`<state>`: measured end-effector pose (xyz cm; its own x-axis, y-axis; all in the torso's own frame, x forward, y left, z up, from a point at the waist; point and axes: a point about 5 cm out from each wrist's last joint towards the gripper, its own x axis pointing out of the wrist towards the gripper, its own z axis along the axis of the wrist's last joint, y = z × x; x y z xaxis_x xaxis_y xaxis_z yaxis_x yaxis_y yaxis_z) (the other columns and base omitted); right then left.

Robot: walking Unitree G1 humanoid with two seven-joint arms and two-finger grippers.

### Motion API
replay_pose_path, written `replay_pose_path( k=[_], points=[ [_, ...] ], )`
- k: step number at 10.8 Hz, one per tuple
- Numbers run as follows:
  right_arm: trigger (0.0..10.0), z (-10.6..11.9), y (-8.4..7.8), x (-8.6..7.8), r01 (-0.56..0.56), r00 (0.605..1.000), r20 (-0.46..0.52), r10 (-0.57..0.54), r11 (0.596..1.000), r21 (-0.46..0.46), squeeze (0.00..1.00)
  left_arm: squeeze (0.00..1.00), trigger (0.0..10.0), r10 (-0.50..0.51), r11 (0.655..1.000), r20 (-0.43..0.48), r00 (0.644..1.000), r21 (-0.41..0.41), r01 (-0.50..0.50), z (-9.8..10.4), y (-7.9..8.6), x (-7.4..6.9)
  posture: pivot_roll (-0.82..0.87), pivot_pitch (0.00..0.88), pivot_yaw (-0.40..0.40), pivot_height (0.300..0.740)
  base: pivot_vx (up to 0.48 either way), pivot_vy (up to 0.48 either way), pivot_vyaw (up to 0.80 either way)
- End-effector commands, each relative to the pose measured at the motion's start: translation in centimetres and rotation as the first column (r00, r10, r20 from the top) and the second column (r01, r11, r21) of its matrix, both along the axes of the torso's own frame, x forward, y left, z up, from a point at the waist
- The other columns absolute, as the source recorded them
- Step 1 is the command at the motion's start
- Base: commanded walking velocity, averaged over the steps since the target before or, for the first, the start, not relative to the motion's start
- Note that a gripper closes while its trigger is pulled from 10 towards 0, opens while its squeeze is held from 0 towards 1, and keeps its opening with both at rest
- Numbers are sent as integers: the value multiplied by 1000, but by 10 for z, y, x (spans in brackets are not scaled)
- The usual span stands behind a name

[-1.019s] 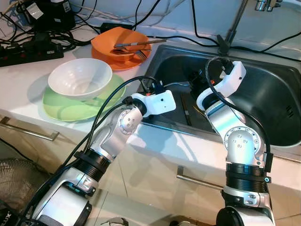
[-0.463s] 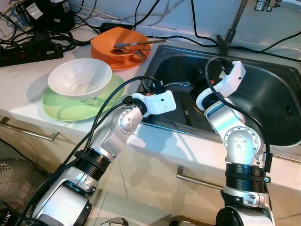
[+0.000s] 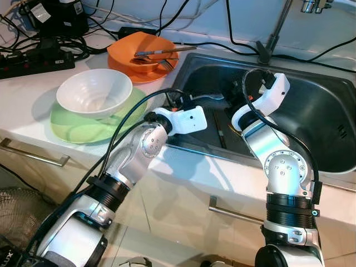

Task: Kitchen organization

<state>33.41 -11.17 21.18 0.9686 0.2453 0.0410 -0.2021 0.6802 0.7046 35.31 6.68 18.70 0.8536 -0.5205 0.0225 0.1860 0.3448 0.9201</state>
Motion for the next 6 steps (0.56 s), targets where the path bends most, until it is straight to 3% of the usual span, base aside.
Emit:
replay_pose_path(
  k=[1, 3, 4, 6],
  points=[
    [0, 3, 2, -1, -12, 1000, 17, 12, 1000, -8, 0, 0, 10000, -2, 1000, 20, 1000, 13, 2, 5, -3, 2, 46, 62, -18, 740, 0, 0, 0],
    [0, 3, 3, -1, -14, 1000, 19, 14, 1000, -7, 0, 0, 10000, -2, 1000, 34, 999, 16, 1, 5, -3, 1, 47, 62, -18, 740, 0, 0, 0],
    [0, 3, 2, -1, -14, 1000, 20, 14, 1000, -7, 0, 1000, 10000, -2, 1000, 36, 999, 11, 2, 6, -3, 1, 48, 62, -19, 740, 0, 0, 0],
    [0, 3, 2, 0, -10, 1000, 21, 10, 1000, -6, 0, 1000, 10000, -5, 1000, 46, 999, 10, 4, 7, -2, 1, 51, 63, -20, 740, 0, 0, 0]
  ],
)
